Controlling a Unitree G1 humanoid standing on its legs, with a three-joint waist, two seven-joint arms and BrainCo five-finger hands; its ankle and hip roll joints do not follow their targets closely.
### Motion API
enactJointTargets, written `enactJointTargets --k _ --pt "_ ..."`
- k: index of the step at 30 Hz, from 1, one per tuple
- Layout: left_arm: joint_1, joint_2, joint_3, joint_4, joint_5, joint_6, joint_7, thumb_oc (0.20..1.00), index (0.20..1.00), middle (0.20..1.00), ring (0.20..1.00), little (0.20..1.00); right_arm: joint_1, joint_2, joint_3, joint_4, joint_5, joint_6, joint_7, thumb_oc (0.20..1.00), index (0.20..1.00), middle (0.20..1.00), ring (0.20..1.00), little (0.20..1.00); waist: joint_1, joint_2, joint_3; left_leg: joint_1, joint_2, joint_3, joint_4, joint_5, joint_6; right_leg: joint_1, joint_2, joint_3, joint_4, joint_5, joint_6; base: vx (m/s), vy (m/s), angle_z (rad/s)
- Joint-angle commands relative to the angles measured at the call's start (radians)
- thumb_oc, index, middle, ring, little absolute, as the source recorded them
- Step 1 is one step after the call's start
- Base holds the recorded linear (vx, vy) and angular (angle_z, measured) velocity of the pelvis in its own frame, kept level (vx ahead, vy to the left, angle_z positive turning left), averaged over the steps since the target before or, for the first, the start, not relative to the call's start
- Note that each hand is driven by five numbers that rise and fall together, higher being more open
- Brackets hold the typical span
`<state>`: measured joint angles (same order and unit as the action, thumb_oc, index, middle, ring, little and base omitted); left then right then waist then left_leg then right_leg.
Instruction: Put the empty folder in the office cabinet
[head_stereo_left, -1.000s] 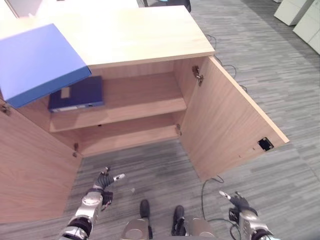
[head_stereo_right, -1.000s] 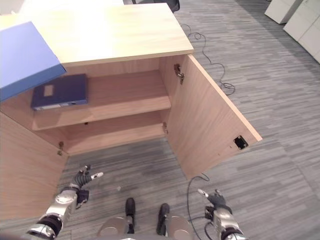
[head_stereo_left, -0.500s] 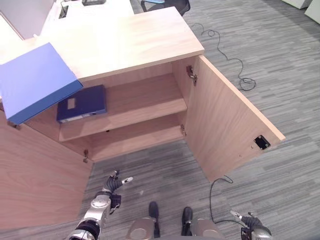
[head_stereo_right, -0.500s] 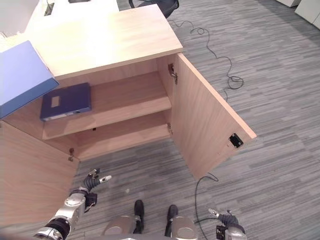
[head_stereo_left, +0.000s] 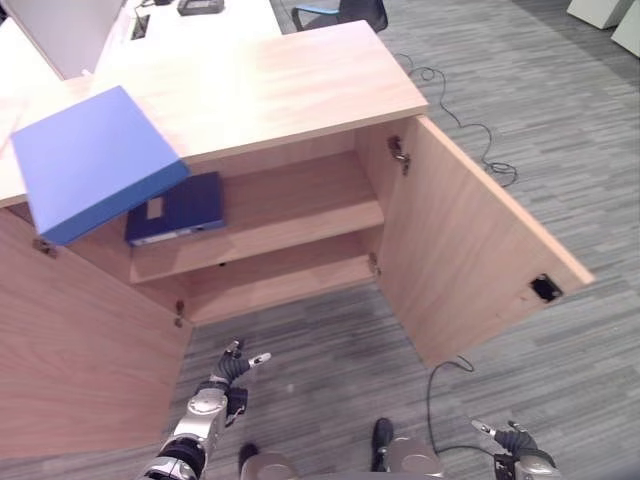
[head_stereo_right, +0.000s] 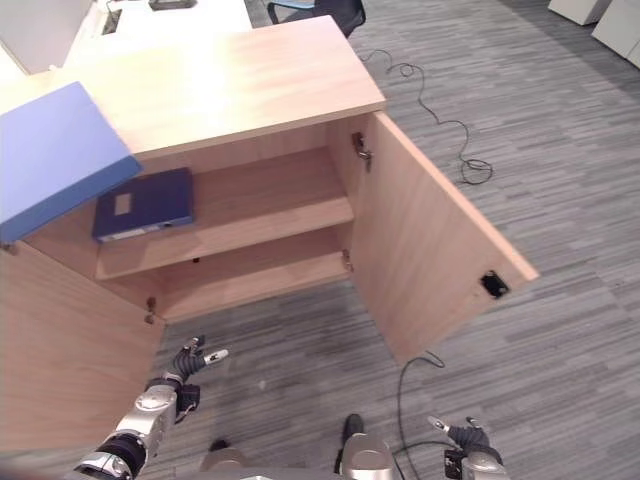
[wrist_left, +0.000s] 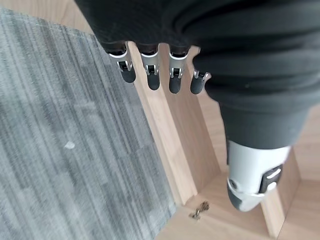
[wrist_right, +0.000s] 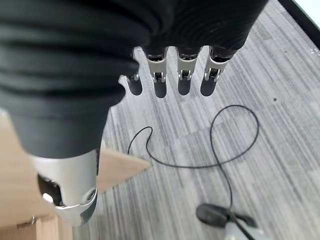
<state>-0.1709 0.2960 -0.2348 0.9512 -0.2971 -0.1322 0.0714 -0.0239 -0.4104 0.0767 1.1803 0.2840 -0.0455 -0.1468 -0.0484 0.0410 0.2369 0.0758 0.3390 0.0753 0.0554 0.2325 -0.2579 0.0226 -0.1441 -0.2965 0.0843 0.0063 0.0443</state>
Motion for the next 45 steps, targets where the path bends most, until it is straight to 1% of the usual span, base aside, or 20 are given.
enactJointTargets --k 1,3,5,6,7,9,11,13,16,17,19,20,21,22,23,25,26,28,34,45 --pt "-0.011 0.03 0.02 -0.027 0.005 -0.044 0.014 1.0 1.0 1.0 1.0 1.0 -0.032 -0.022 0.0 0.007 -0.034 -0.005 0.0 1.0 1.0 1.0 1.0 1.0 0.006 -0.001 -0.022 -0.044 0.058 -0.037 0.021 -0.02 0.018 -0.005 -0.032 0.081 0.037 -0.123 0.109 -0.02 0.279 0.16" --pt "-0.017 0.035 0.015 -0.03 -0.004 -0.046 0.016 1.0 1.0 1.0 1.0 1.0 -0.031 -0.024 -0.003 0.016 -0.031 -0.001 0.0 1.0 1.0 1.0 1.0 1.0 0.008 0.004 -0.026 -0.053 0.061 -0.066 0.019 -0.027 0.017 -0.011 -0.051 0.081 0.056 -0.125 0.119 0.01 0.278 0.19" --pt "-0.021 0.034 0.01 -0.03 -0.004 -0.044 0.012 1.0 1.0 1.0 1.0 1.0 -0.032 -0.019 -0.015 0.02 -0.032 0.003 0.0 1.0 1.0 1.0 1.0 1.0 0.004 -0.001 -0.032 -0.053 0.066 -0.04 0.011 -0.057 0.012 -0.014 -0.077 0.076 0.071 -0.118 0.134 0.04 0.35 0.29" --pt "-0.019 0.036 0.007 -0.032 0.005 -0.047 0.007 1.0 1.0 1.0 1.0 1.0 -0.025 -0.011 -0.022 0.024 -0.034 0.006 0.004 1.0 1.0 1.0 1.0 1.0 0.008 -0.004 -0.048 -0.047 0.05 -0.008 -0.002 -0.122 0.012 -0.003 -0.103 0.069 0.057 -0.099 0.152 0.05 0.304 0.4" --pt "-0.019 0.036 0.006 -0.033 0.005 -0.047 0.007 1.0 1.0 1.0 1.0 1.0 -0.024 -0.011 -0.022 0.024 -0.034 0.006 0.004 1.0 1.0 1.0 1.0 1.0 0.008 -0.005 -0.048 -0.046 0.049 -0.008 -0.001 -0.124 0.013 -0.002 -0.104 0.069 0.056 -0.098 0.153 0.07 0.286 0.35" --pt "-0.021 0.041 0.001 -0.028 0.013 -0.047 0.003 1.0 1.0 1.0 1.0 1.0 -0.022 0.004 -0.026 0.023 -0.037 0.008 0.004 1.0 1.0 1.0 1.0 1.0 0.014 -0.022 -0.058 -0.045 0.016 0.002 -0.008 -0.183 0.016 0.009 -0.138 0.07 0.035 -0.061 0.17 0.05 0.307 0.12" --pt "-0.036 0.057 -0.015 -0.029 0.022 -0.044 -0.002 1.0 1.0 1.0 1.0 1.0 -0.041 0.028 -0.023 0.021 -0.035 0.012 0.005 1.0 1.0 1.0 1.0 1.0 0.027 -0.05 -0.056 -0.062 -0.039 -0.003 0.005 -0.234 0.04 0.01 -0.187 0.079 0.005 -0.003 0.196 0.03 0.332 0.05" --pt "-0.039 0.064 -0.02 -0.029 0.029 -0.045 -0.004 1.0 1.0 1.0 1.0 1.0 -0.045 0.034 -0.02 0.018 -0.037 0.011 0.005 1.0 1.0 1.0 1.0 1.0 0.031 -0.059 -0.053 -0.069 -0.058 -0.004 0.01 -0.251 0.048 0.007 -0.205 0.082 -0.007 0.024 0.206 -0.01 0.192 0.08" --pt "-0.041 0.082 -0.018 -0.038 0.029 -0.044 -0.005 1.0 1.0 1.0 1.0 1.0 -0.08 0.056 -0.007 0.004 -0.031 0.011 0.003 1.0 1.0 1.0 1.0 1.0 0.04 -0.08 -0.035 -0.094 -0.105 -0.001 0.022 -0.282 0.079 -0.043 -0.247 0.11 -0.026 0.16 0.218 -0.08 0.214 0.05" --pt "-0.041 0.088 -0.015 -0.037 0.025 -0.045 -0.003 1.0 1.0 1.0 1.0 1.0 -0.095 0.065 0.0 -0.003 -0.027 0.01 0.002 1.0 1.0 1.0 1.0 1.0 0.042 -0.08 -0.024 -0.105 -0.114 0.005 0.027 -0.286 0.092 -0.066 -0.246 0.122 -0.02 0.173 0.218 -0.15 0.258 -0.07" --pt "-0.04 0.099 -0.011 -0.037 0.025 -0.043 -0.004 1.0 1.0 1.0 1.0 1.0 -0.106 0.08 0.016 -0.016 -0.014 0.002 0.005 1.0 1.0 1.0 1.0 1.0 0.046 -0.066 -0.002 -0.118 -0.126 0.022 0.039 -0.292 0.119 -0.097 -0.206 0.139 0.023 0.119 0.201 -0.14 0.34 -0.14" --pt "-0.037 0.101 -0.009 -0.03 0.029 -0.041 -0.008 1.0 1.0 1.0 1.0 1.0 -0.106 0.085 0.026 -0.02 -0.008 -0.006 0.008 1.0 1.0 1.0 1.0 1.0 0.044 -0.061 -0.002 -0.118 -0.144 0.031 0.035 -0.29 0.134 -0.107 -0.154 0.153 0.053 0.067 0.185 -0.08 0.286 -0.14" --pt "-0.037 0.101 -0.009 -0.03 0.029 -0.041 -0.008 1.0 1.0 1.0 1.0 1.0 -0.106 0.085 0.026 -0.02 -0.007 -0.006 0.008 1.0 1.0 1.0 1.0 1.0 0.044 -0.062 -0.003 -0.121 -0.144 0.032 0.034 -0.287 0.134 -0.111 -0.154 0.154 0.053 0.069 0.184 -0.02 0.37 -0.11" --pt "-0.029 0.098 -0.004 -0.034 0.033 -0.038 -0.009 1.0 1.0 1.0 1.0 1.0 -0.097 0.084 0.038 -0.02 -0.009 -0.011 0.014 1.0 1.0 1.0 1.0 1.0 0.04 -0.053 -0.003 -0.103 -0.179 0.031 0.026 -0.293 0.155 -0.115 -0.069 0.17 0.072 -0.006 0.167 -0.01 0.286 -0.08" --pt "-0.028 0.098 0.0 -0.035 0.037 -0.033 -0.01 1.0 1.0 1.0 1.0 1.0 -0.086 0.087 0.043 -0.018 -0.013 -0.013 0.012 1.0 1.0 1.0 1.0 1.0 0.042 -0.052 0.002 -0.092 -0.197 0.035 0.025 -0.3 0.163 -0.1 -0.032 0.159 0.071 -0.035 0.151 -0.01 0.311 -0.1" --pt "-0.02 0.096 0.01 -0.038 0.034 -0.031 -0.01 1.0 1.0 1.0 1.0 1.0 -0.081 0.089 0.046 -0.017 -0.016 -0.011 0.013 1.0 1.0 1.0 1.0 1.0 0.046 -0.052 -0.001 -0.085 -0.202 0.038 0.019 -0.298 0.166 -0.099 -0.025 0.137 0.067 -0.037 0.143 -0.01 0.078 0.0" --pt "-0.019 0.09 0.014 -0.032 0.034 -0.03 -0.013 1.0 1.0 1.0 1.0 1.0 -0.066 0.094 0.049 -0.009 -0.021 -0.012 0.014 1.0 1.0 1.0 1.0 1.0 0.049 -0.059 -0.007 -0.078 -0.217 0.039 0.013 -0.301 0.17 -0.071 -0.011 0.124 0.027 -0.05 0.126 0.02 0.026 0.06" --pt "-0.012 0.079 0.013 -0.026 0.039 -0.03 -0.015 1.0 1.0 1.0 1.0 1.0 -0.052 0.086 0.05 0.004 -0.023 -0.007 0.019 1.0 1.0 1.0 1.0 1.0 0.038 -0.063 -0.015 -0.065 -0.225 0.033 0.012 -0.303 0.17 -0.057 0.004 0.186 -0.018 -0.038 0.123 0.06 0.009 0.0" --pt "0.02 0.059 0.02 -0.024 0.053 -0.03 -0.018 1.0 1.0 1.0 1.0 1.0 -0.02 0.066 0.05 0.013 -0.053 -0.001 0.031 1.0 1.0 1.0 1.0 1.0 0.035 -0.062 -0.051 -0.012 -0.212 0.048 -0.053 -0.272 0.153 0.018 -0.001 0.179 -0.12 -0.009 0.129 0.08 -0.085 -0.05" --pt "0.036 0.051 0.02 -0.042 0.052 -0.026 -0.021 1.0 1.0 1.0 1.0 1.0 0.015 0.052 0.045 0.037 -0.067 0.0 0.042 1.0 1.0 1.0 1.0 1.0 0.015 -0.039 -0.047 0.004 -0.167 0.025 -0.042 -0.242 0.116 0.042 0.038 0.169 -0.089 -0.063 0.092 0.03 -0.113 0.02"
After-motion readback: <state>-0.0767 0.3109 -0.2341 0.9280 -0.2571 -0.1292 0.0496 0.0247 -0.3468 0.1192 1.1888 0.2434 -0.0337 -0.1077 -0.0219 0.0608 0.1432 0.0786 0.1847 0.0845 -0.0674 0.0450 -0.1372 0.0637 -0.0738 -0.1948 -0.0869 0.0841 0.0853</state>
